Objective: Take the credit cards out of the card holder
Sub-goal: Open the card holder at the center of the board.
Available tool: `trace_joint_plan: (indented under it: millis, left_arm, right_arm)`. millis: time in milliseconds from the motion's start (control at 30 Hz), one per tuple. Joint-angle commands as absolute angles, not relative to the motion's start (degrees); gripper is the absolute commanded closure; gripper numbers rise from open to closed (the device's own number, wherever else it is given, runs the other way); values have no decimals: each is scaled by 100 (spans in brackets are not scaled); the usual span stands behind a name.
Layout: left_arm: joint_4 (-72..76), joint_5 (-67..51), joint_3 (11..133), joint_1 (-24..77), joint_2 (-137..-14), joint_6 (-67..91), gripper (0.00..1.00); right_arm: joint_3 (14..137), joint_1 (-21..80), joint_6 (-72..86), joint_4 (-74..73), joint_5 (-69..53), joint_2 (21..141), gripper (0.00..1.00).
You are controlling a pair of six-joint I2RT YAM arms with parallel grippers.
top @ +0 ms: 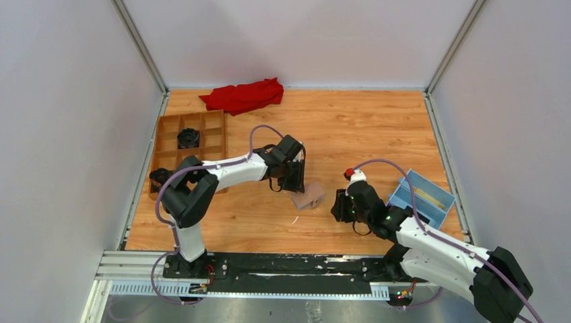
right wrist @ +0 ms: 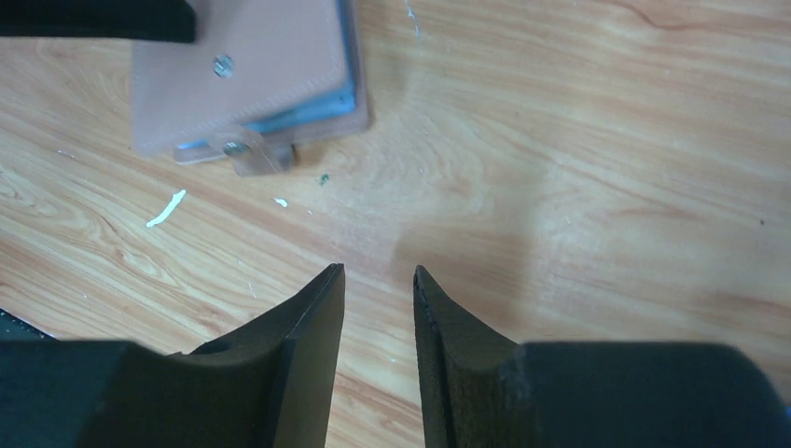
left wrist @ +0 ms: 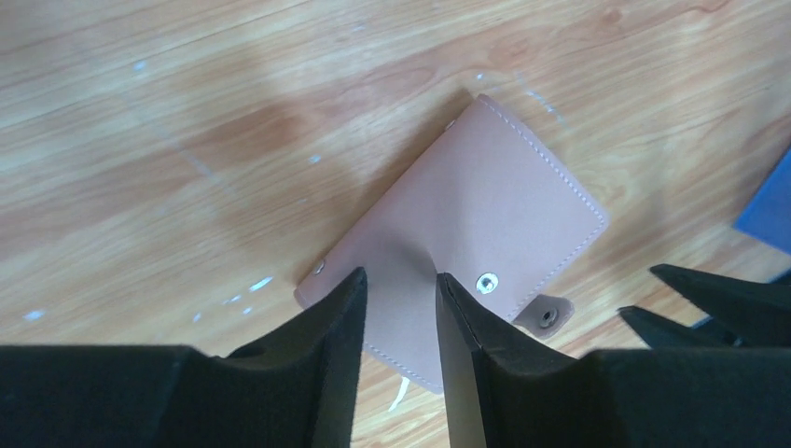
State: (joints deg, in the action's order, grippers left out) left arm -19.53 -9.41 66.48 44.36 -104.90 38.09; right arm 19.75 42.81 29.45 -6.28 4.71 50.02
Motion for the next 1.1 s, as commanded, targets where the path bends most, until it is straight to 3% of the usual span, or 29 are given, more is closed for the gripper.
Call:
trace_joint_plan:
  millis: [0,167,533,867,1067]
  left_arm:
    - [-2696,-303,6854,4390,-9940,3436,62]
    - [-2704,-133,6886,4394,-9336,3297,61]
    - [-2636,320,6609,4235,-8059,3522,60]
    - [-2967,688,6687,4219,-8131,3562,60]
    - [-2846,501,6683,4219,-8250,3531,60]
  right_arm:
    - [2147,4272,3277,-1261,545,4748,63]
    - [2474,4273,3380,-1055,401,4930,62]
    - [3100,4307,3572,347,-304,6557,65]
    - [3174,4380,3522,724,-626,7355,69]
    - [2714,4438,3551,602,-794,7141,75]
